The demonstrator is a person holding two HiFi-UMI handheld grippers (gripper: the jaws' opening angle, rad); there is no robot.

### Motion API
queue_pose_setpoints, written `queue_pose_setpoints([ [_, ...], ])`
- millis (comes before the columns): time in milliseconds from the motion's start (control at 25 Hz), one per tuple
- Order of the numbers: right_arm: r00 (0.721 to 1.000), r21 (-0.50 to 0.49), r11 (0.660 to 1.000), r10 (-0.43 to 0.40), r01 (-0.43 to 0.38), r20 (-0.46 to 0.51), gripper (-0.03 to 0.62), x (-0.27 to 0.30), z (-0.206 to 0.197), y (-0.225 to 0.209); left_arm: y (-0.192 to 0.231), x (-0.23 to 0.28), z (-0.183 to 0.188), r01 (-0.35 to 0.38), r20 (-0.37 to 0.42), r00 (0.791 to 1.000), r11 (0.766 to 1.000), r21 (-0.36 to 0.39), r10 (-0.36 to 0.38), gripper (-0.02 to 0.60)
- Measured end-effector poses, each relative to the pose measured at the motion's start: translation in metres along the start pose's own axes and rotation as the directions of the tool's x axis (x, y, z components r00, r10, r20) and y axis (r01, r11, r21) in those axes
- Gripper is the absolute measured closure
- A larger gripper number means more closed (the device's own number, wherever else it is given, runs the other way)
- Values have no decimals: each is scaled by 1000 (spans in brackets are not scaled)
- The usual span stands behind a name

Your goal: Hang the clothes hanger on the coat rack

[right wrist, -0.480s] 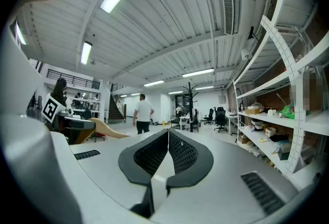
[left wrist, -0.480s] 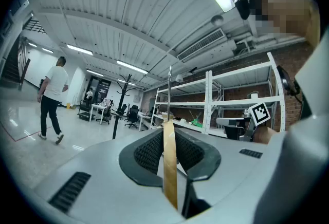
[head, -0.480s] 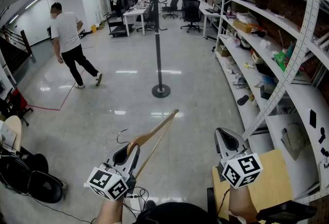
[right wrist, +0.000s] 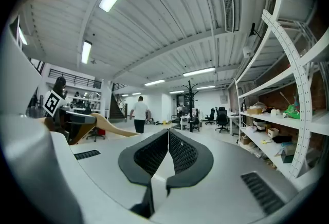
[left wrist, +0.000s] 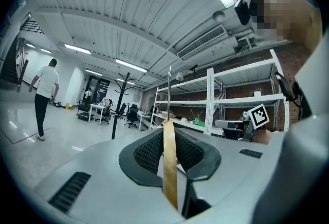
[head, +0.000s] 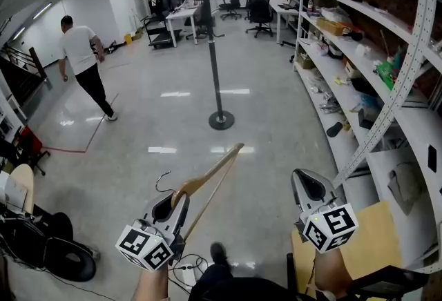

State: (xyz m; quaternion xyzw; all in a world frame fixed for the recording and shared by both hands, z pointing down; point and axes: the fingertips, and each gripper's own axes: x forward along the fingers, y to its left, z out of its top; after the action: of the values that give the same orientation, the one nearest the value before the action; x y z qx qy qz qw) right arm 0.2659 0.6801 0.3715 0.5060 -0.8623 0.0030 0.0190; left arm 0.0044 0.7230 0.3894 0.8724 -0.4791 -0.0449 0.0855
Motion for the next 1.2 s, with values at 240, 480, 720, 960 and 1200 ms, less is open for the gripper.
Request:
queue_pose_setpoints([
  [240,999,-14,999,-36,36,4,586,81,5,-16,68,59,16,50,27,998,999,-2,-50,529],
  [480,997,-30,997,-76,76,4,586,180,22,-17,151,109,44,111,22,994,994,7,-111,529],
  [720,997,-41,996,-79,78,-24,586,251,22,-23,217,150,54,97,31,995,995,-18,-97,529],
  [960,999,-32,998,-48,47,-18,586,332,19,-59,263,224,60,89,15,996,996,-13,-89,529],
  [1200,1000,-13,1000,-1,2,24,586,423,27,-133,296,324,82,69,27,997,998,13,-70,529],
])
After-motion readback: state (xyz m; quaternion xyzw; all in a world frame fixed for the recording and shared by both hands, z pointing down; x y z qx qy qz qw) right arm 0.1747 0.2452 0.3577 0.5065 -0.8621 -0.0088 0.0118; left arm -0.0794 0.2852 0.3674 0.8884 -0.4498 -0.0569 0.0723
